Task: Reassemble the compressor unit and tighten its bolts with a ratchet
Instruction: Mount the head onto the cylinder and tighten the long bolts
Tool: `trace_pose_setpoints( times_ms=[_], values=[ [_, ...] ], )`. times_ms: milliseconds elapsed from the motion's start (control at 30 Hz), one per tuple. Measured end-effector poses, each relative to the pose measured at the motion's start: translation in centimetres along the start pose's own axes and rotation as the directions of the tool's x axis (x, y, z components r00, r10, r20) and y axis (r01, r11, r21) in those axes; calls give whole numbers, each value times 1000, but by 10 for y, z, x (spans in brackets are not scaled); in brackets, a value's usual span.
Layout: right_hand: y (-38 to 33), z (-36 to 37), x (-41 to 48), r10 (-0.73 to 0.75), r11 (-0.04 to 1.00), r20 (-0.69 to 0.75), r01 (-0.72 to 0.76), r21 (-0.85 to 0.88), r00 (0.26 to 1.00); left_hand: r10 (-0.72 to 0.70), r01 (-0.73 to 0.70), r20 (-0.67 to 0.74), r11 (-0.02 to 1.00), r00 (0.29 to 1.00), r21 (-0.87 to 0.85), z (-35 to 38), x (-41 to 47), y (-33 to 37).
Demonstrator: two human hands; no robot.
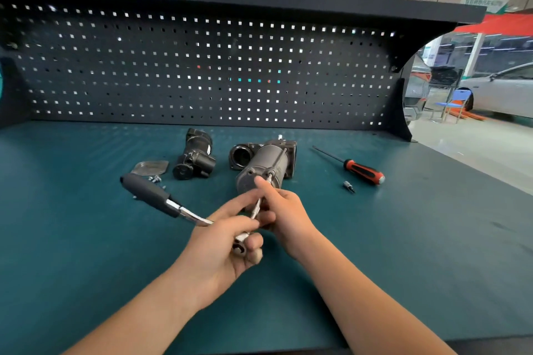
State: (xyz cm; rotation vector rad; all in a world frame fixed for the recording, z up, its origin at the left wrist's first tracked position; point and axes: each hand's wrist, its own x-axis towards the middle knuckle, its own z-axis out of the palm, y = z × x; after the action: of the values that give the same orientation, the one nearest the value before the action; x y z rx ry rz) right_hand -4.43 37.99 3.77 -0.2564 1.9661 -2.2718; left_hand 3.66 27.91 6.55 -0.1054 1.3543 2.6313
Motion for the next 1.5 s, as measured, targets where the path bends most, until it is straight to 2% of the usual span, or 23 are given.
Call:
trace_pose_setpoints(
  times_ms=[133, 200, 300, 400, 467, 533, 567, 633, 733, 800, 833, 867, 900, 933, 967, 1000, 1033, 1067, 1100, 1167, 1233, 1400, 1500],
  values=[
    [0, 1, -1, -36, 998, -11, 35, -58, 999, 86, -88, 20, 958, 996, 274, -2, -1, 3],
    [-1, 2, -1, -49, 995, -17, 48, -93, 999, 132, -138, 46, 874, 990, 466, -3, -1, 6],
    [-2, 4, -1, -45, 991, -10, 43, -130, 999, 167, -224, 157, 547, 973, 807, -2, -2, 13],
    [-3, 3, -2, -41, 987, -1, 40, -154, 999, 104, -233, 219, 159, 970, 959, 2, -3, 27],
    [-3, 5, -2, -57, 990, -13, 54, -134, 998, 87, -224, 240, -161, 967, 961, 7, -3, 34],
    [-5, 4, 0, -55, 996, -63, 51, -71, 996, 79, -202, 283, -525, 956, 827, 15, -6, 33],
    [-5, 4, 0, -60, 997, -79, 55, -58, 995, 56, -178, 284, -660, 957, 730, 20, -8, 30],
    [-3, 1, 2, -74, 996, -83, 68, -64, 994, -3, -161, 265, -801, 964, 577, 27, -8, 20],
    [1, -2, 4, -69, 997, -44, 67, -37, 997, -52, -176, 260, -858, 964, 482, 28, -5, 17],
    [1, -1, 5, -61, 997, -20, 60, -37, 998, -29, -201, 313, -820, 949, 536, 17, -5, 23],
    [0, 0, 6, -57, 997, -29, 56, -47, 998, 0, -225, 342, -755, 940, 617, 9, -4, 26],
    [-1, 0, 7, -62, 996, -62, 58, -67, 996, 39, -252, 348, -616, 937, 746, 3, -4, 29],
    [-1, 1, 8, -82, 993, -119, 71, -95, 990, 82, -274, 324, -366, 942, 890, -3, -2, 32],
    [-1, 0, 8, -129, 984, -188, 102, -147, 974, 105, -260, 259, -5, 960, 966, -5, -1, 35],
    [0, -1, 9, -197, 965, -261, 140, -222, 945, 97, -200, 176, 386, 980, 900, -6, -2, 37],
    [0, -4, 10, -279, 935, -324, 178, -308, 904, 42, -100, 99, 700, 994, 707, -7, -2, 40],
    [0, -7, 10, -359, 902, -370, 218, -372, 857, -32, 2, 59, 890, 998, 456, -8, -2, 42],
    [0, -10, 10, -417, 877, -384, 254, -408, 824, -98, 85, 49, 971, 994, 222, -10, -2, 42],
    [-1, -12, 11, -450, 856, -370, 275, -437, 813, -146, 144, 56, 989, 988, 38, -12, -3, 43],
    [-2, -15, 13, -490, 802, -293, 292, -521, 821, -169, 176, 58, 969, 984, -173, -14, -2, 38],
    [-1, -15, 17, -501, 775, -230, 314, -548, 834, -132, 131, 10, 971, 991, -202, -13, -1, 25],
    [0, -25, 22, -495, 794, -220, 335, -508, 840, 50, -53, -91, 998, 995, -30, -5, -3, -14],
    [-1, -27, 23, -465, 820, -198, 336, -463, 863, -52, 58, 33, 977, 998, -207, -11, -15, -21]
  ],
)
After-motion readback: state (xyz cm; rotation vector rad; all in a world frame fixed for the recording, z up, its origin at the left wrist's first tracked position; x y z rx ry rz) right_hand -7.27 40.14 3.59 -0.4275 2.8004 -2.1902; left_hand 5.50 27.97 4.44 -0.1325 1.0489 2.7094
